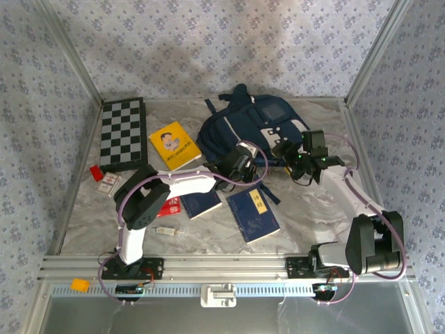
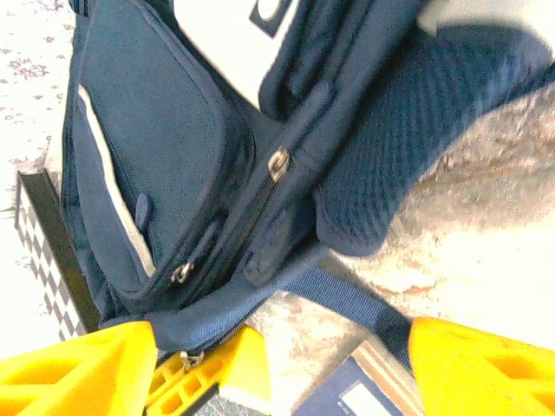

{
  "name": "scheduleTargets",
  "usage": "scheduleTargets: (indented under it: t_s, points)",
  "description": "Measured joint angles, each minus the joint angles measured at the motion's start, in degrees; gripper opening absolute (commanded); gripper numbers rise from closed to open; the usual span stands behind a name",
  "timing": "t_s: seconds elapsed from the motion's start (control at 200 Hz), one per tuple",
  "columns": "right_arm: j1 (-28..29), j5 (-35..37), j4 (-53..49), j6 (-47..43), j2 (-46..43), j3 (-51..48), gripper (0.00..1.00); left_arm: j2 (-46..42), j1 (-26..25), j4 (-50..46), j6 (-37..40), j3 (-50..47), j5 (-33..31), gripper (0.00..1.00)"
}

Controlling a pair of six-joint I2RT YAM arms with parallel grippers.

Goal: Pack books, pencil case, and school supplies into a backpack

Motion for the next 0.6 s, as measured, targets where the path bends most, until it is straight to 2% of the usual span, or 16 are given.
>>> scheduleTargets:
  t_s: [0.27,0.43,0.53,0.6]
  points:
    - [3.43,-0.96,8.07,8.39,4.44,-2.84,0.62,0.0,0.11,-0.11,-0.59,0.0,1.11,0.0]
    - [5.51,-0.11,13.31,11.45,7.89,-2.8,0.4,-0.02,0.11,-0.15,-1.03,0.09,2.12,0.0]
    - [5.77,-0.09,15.74,12.41,10.54,-2.73,0.29,0.0,0.11,-0.63,-1.27,0.55,2.71,0.0]
    - [5.77,-0.02,15.74,11.67,11.5,-2.27,0.16,0.0,0.22,-0.98,-1.25,0.66,3.17,0.0]
